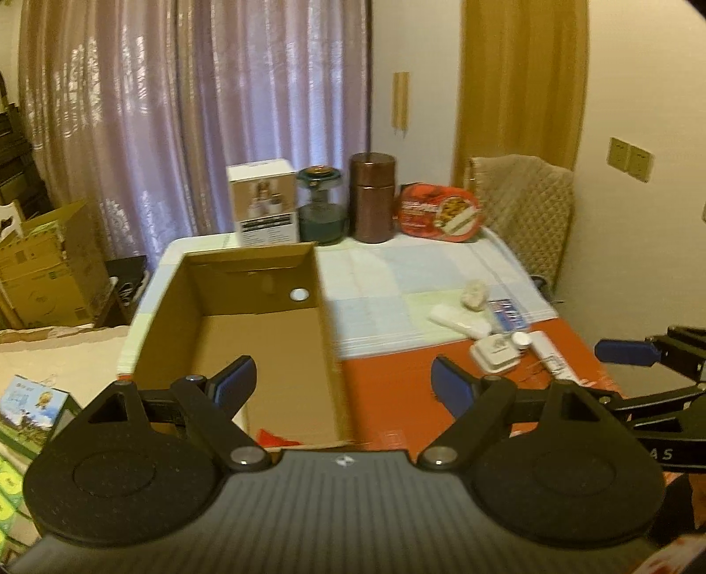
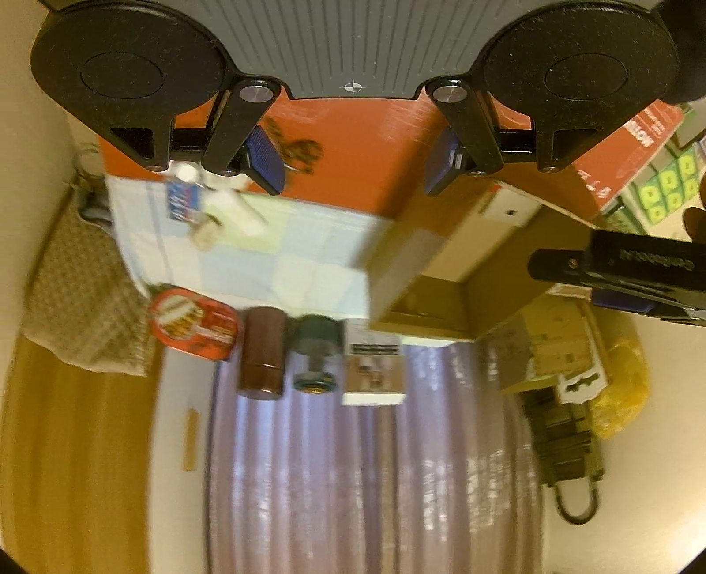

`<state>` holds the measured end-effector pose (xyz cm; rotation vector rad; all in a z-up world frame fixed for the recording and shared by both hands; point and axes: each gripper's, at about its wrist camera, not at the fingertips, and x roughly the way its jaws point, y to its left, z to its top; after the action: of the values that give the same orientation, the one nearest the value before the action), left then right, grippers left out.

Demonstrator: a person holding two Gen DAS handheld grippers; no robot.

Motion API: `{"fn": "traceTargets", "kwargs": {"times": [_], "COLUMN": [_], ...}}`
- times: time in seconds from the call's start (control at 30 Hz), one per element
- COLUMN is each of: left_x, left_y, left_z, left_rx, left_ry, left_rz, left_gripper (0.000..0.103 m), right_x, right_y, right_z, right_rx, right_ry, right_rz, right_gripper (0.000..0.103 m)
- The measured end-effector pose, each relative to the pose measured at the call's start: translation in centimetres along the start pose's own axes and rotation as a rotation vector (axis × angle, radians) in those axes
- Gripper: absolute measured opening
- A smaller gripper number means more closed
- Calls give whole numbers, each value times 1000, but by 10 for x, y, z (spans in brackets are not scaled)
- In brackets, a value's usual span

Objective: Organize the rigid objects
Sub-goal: 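Withdraw both grippers from the box back toward the table, then move the right gripper to the wire rack while the left approaches the leopard clip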

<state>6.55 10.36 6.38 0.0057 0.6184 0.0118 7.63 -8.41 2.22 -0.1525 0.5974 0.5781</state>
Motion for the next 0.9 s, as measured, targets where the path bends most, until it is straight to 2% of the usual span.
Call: {"fn": "traceTargets", "kwargs": {"times": [0.23,0.3,0.43,0.57,0.7,0.9], "left_x": [10,15,31,52,70,97], "left_y": [-51,-63,-85,-101,-108,-112], "left_z": [-6,-8,-15,-22,-29,-36], "left_rx": [16,25,39,41,25,12], "left_ry": [-2,-3,16,39,59,88], "left_rz": [-70,-81,-103,-108,-114,-109], "left_gripper": [84,89,90,94,99,99], "right_x": [-24,-30,-37,-42,-38,-16], "right_y": [-55,-72,-102,-124,-137,-153], "right_z": [-32,-41,-55,-62,-65,-70], "right_rx": [118,143,203,246,255,275], "right_ry": [23,32,46,47,53,89], "right_rz": [-101,-136,-188,-216,-241,-240], "right_gripper": [67,67,67,69,79,81]}}
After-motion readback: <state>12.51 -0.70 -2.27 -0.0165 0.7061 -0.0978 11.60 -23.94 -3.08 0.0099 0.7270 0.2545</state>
